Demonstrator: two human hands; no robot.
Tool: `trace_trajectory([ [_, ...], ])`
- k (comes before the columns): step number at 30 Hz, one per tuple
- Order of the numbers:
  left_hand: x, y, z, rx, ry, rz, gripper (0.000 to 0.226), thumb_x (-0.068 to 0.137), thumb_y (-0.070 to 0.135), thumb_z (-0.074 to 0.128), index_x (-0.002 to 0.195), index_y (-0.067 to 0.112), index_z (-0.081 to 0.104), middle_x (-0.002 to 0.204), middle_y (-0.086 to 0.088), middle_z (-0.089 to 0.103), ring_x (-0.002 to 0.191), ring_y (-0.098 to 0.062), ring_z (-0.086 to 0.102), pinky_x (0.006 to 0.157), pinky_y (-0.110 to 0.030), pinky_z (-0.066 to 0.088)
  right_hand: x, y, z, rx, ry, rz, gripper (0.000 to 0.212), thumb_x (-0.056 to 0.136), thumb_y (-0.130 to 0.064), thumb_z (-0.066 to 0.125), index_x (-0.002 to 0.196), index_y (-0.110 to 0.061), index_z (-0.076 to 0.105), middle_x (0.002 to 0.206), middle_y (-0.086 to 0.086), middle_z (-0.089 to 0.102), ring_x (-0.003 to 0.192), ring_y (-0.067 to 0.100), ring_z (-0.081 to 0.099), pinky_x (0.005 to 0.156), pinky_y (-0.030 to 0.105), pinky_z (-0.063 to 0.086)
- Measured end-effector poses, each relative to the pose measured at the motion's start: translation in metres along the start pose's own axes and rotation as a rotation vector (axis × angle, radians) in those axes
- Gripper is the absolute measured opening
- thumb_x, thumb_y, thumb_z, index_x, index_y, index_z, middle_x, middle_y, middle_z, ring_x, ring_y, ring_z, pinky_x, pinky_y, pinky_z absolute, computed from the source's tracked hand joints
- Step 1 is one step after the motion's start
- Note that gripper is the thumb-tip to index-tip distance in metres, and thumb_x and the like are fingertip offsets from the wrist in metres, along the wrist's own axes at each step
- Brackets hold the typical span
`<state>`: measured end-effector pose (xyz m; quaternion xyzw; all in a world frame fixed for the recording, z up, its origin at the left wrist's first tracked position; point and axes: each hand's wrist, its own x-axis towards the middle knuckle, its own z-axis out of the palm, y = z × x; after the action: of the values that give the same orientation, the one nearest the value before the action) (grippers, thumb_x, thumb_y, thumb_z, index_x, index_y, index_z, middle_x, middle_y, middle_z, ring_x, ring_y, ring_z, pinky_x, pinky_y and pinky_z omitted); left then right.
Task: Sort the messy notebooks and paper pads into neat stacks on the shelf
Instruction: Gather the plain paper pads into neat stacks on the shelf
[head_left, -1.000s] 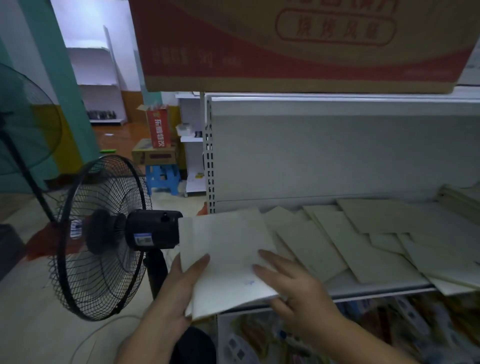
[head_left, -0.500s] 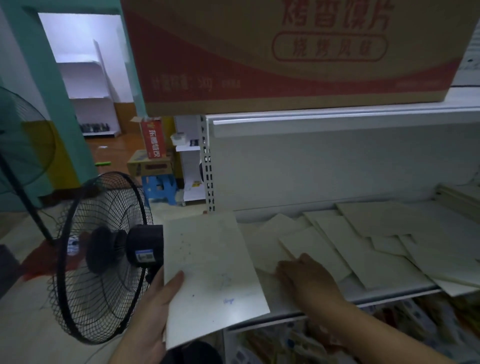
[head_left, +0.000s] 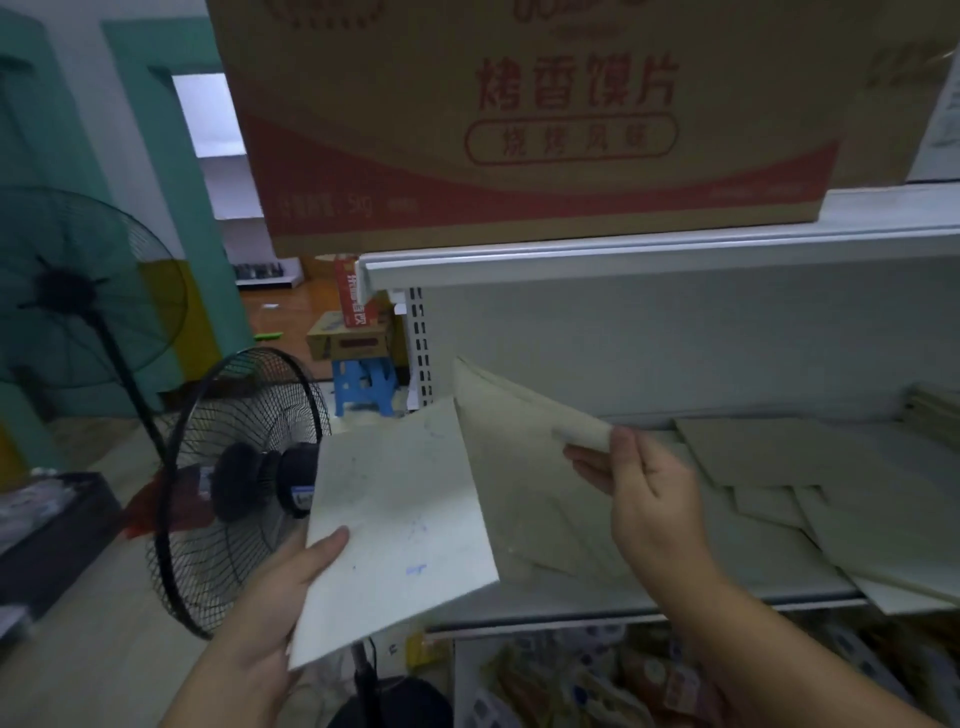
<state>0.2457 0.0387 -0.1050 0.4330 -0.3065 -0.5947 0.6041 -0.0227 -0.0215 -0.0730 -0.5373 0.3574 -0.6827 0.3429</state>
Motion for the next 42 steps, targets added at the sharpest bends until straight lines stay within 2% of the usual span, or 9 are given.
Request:
trace_trajectory([
  [5, -0.012, -0.020, 0.039, 0.041, 0.082, 0.020, 0.032, 0.088, 0.013, 0.056, 0.118, 0.020, 0.060, 0.106, -0.013, 0.072, 0.096, -0.036, 0.066, 0.078, -0.047, 0.054, -0.003, -0.027, -0.045, -0.057, -0.235, -0.205, 0.033, 0.091, -0.050, 0.046, 0.088, -0.030, 0.072, 0.086, 0.003, 0.072, 0.085, 0.021, 0.069, 0.075, 0.028, 0.056],
  [9, -0.022, -0.048, 0.086, 0.085, 0.045, -0.111, 0.066, 0.075, 0.063, 0.063, 0.129, 0.026, 0.055, 0.133, -0.004, 0.059, 0.121, -0.028, 0.055, 0.104, -0.054, 0.038, -0.039, -0.033, -0.097, -0.371, -0.508, -0.334, 0.021, 0.095, -0.039, 0.044, 0.101, -0.032, 0.063, 0.097, -0.016, 0.070, 0.096, 0.001, 0.065, 0.084, 0.013, 0.049],
  [13, -0.038, -0.079, 0.160, 0.086, -0.071, -0.119, 0.023, 0.086, 0.014, 0.058, 0.109, 0.016, 0.058, 0.100, -0.014, 0.069, 0.087, -0.033, 0.066, 0.069, -0.043, 0.057, -0.067, -0.046, -0.157, -0.510, -0.569, -0.240, 0.016, 0.090, -0.036, 0.050, 0.099, -0.032, 0.063, 0.105, -0.020, 0.068, 0.101, -0.006, 0.061, 0.088, 0.014, 0.047],
  [17, -0.046, -0.115, 0.219, 0.131, -0.183, -0.123, 0.026, 0.087, 0.004, 0.055, 0.109, 0.017, 0.058, 0.096, -0.013, 0.071, 0.084, -0.035, 0.068, 0.060, -0.040, 0.060, -0.074, -0.051, -0.229, -0.562, -0.346, 0.061, 0.017, 0.083, -0.039, 0.061, 0.095, -0.033, 0.072, 0.114, -0.036, 0.058, 0.109, -0.016, 0.053, 0.101, 0.023, 0.044],
  [20, -0.050, -0.147, 0.274, 0.135, -0.282, -0.182, 0.044, 0.079, 0.008, 0.061, 0.121, 0.018, 0.054, 0.110, -0.016, 0.068, 0.095, -0.038, 0.067, 0.067, -0.042, 0.059, -0.059, -0.057, -0.276, -0.424, -0.070, 0.525, 0.055, 0.088, -0.034, 0.063, 0.137, -0.016, 0.048, 0.134, -0.005, 0.054, 0.110, 0.003, 0.054, 0.098, 0.026, 0.043],
  [23, -0.062, -0.184, 0.338, 0.159, -0.379, -0.191, 0.044, 0.085, 0.007, 0.059, 0.127, 0.016, 0.051, 0.113, -0.016, 0.068, 0.100, -0.039, 0.066, 0.083, -0.051, 0.054, -0.052, -0.067, -0.329, -0.204, -0.019, 0.763, 0.038, 0.093, -0.023, 0.057, 0.129, -0.013, 0.052, 0.117, 0.007, 0.066, 0.099, 0.023, 0.066, 0.083, 0.038, 0.055],
  [28, -0.074, -0.229, 0.417, 0.230, -0.470, -0.201, 0.031, 0.094, 0.023, 0.055, 0.123, 0.018, 0.049, 0.111, -0.010, 0.069, 0.093, -0.028, 0.070, 0.072, -0.041, 0.059, -0.059, -0.086, -0.407, -0.233, 0.141, 0.748, 0.021, 0.095, -0.009, 0.051, 0.111, -0.022, 0.057, 0.103, 0.007, 0.070, 0.086, 0.026, 0.070, 0.064, 0.033, 0.054],
  [39, -0.015, -0.296, 0.566, 0.189, -0.507, -0.409, 0.024, 0.095, 0.017, 0.053, 0.116, 0.004, 0.053, 0.102, -0.021, 0.069, 0.082, -0.035, 0.069, 0.059, -0.037, 0.056, 0.005, -0.072, -0.526, -0.292, 0.360, 0.725, 0.030, 0.095, -0.001, 0.045, 0.118, -0.017, 0.054, 0.108, 0.008, 0.068, 0.092, 0.027, 0.068, 0.069, 0.034, 0.056],
  [42, 0.006, -0.314, 0.607, 0.149, -0.496, -0.459, 0.032, 0.095, 0.026, 0.053, 0.120, 0.006, 0.055, 0.107, -0.021, 0.068, 0.090, -0.038, 0.069, 0.073, -0.048, 0.058, 0.039, -0.073, -0.560, -0.311, 0.373, 0.733, 0.030, 0.095, 0.001, 0.041, 0.109, -0.021, 0.055, 0.102, 0.008, 0.070, 0.087, 0.026, 0.069, 0.061, 0.031, 0.054],
])
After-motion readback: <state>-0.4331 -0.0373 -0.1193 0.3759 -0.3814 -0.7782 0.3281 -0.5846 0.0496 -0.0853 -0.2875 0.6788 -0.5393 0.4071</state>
